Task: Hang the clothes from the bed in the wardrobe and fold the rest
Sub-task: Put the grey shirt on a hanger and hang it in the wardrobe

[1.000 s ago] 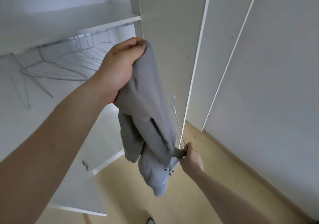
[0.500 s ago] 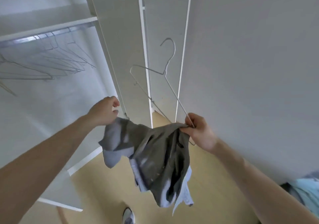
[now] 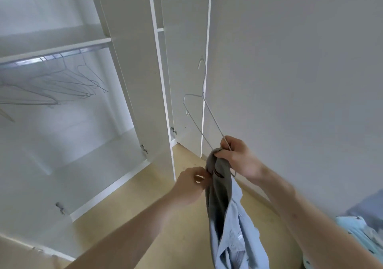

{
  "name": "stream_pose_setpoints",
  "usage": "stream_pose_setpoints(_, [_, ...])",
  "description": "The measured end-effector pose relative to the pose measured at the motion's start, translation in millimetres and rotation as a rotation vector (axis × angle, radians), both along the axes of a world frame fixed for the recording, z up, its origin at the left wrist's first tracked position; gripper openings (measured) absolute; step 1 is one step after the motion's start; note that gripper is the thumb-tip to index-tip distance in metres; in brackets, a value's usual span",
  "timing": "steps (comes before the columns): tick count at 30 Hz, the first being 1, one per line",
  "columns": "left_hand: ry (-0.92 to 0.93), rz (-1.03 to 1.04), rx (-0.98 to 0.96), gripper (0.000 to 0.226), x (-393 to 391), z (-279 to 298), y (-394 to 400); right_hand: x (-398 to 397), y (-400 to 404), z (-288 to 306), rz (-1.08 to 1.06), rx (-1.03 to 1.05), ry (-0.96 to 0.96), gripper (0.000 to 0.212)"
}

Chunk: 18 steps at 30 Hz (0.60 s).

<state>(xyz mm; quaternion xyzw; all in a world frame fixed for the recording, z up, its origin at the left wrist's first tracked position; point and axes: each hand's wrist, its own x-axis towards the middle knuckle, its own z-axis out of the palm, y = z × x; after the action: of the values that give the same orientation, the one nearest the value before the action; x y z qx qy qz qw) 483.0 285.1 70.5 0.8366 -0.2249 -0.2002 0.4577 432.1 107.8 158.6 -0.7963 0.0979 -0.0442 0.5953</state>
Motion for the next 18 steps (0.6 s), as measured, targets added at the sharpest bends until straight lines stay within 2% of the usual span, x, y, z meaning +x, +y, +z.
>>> stream_pose_setpoints(4, [0.019,-0.053,-0.075,0.007,1.7,5.1,-8.9,-16.2,-14.8,7.9,-0.039,0.014,-0.006,0.041])
stream_pose_setpoints(8, [0.089,-0.165,-0.100,0.027,-19.2,10.1,-33.3,-22.6,-10.9,5.4,-0.050,-0.015,-0.010,0.040])
stream_pose_setpoints(10, [0.088,-0.167,-0.129,0.025,-27.4,8.0,-39.0,-27.3,-12.3,3.9,-0.062,-0.015,-0.021,0.038])
stream_pose_setpoints(12, [0.017,-0.116,-0.132,0.014,-31.0,3.5,-37.7,-33.2,-16.5,4.2,-0.065,-0.003,-0.034,0.037])
stream_pose_setpoints(14, [-0.081,-0.030,-0.094,0.015,-27.2,3.3,-31.3,-40.7,-21.5,6.6,-0.063,0.007,-0.042,0.038])
stream_pose_setpoints(18, [-0.135,0.127,-0.129,0.015,0.0,22.3,-1.8,-60.9,-36.5,7.5,-0.101,-0.014,-0.033,0.039])
